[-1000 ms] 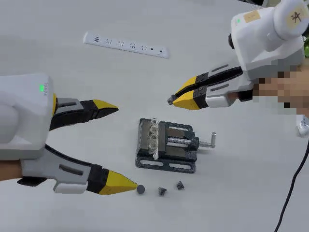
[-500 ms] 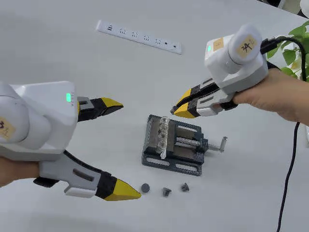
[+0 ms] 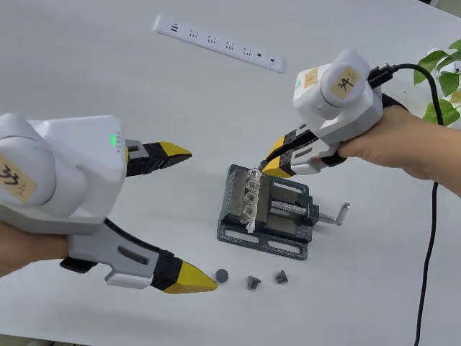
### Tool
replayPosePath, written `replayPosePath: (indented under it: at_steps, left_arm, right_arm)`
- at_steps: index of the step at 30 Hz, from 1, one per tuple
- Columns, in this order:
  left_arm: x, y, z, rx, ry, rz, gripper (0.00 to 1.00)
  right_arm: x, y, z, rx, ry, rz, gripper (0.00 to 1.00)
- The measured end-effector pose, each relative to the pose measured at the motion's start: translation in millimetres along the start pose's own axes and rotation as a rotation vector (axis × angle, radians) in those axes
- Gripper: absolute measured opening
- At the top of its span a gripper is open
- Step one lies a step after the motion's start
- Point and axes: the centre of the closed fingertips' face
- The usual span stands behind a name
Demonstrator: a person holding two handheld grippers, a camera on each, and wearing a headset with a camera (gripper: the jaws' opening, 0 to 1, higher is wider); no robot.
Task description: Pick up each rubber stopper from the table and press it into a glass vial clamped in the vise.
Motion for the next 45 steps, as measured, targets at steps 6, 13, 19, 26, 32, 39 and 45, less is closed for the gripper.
replayPosePath:
  at_steps: [6, 13, 19, 26, 32, 39, 45]
  left_arm:
    - [1.3, 0.8, 3.5, -0.004, 0.005, -0.001, 0.97]
    - [2.7, 1.3, 4.3, -0.002, 0.012, -0.002, 0.96]
    - [4.1, 0.9, 4.4, 0.002, 0.018, -0.004, 0.95]
    - [4.6, 0.0, 4.6, 0.004, 0.021, -0.006, 0.95]
    - [5.2, 0.5, 4.4, 0.003, 0.024, -0.005, 0.94]
    - [4.8, 0.5, 3.8, 0.002, 0.025, -0.008, 0.94]
    - [5.0, -0.1, 4.4, 0.003, 0.023, -0.009, 0.93]
  right_arm:
    - [1.2, -6.3, -2.3, -0.006, 0.004, 0.006, 0.06]
    - [0.3, -8.4, -1.3, -0.013, 0.006, 0.013, 0.06]
    - [0.6, -9.6, -1.1, -0.017, 0.014, 0.027, 0.06]
    - [1.4, -10.2, 0.2, -0.021, 0.014, 0.033, 0.05]
    - [1.7, -10.7, 0.4, -0.026, 0.016, 0.041, 0.05]
    - [1.4, -12.3, 1.7, -0.022, 0.063, 0.076, 0.05]
    - [0.1, -13.4, -1.5, -0.029, 0.108, 0.117, 0.05]
Point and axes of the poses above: the centre of the closed fingertips' face, and the gripper's own axes: y roughly backward along the fingers, z roughly to its left, x roughly out of its underside, and after that the axes turned 9 degrees about y, right-handed
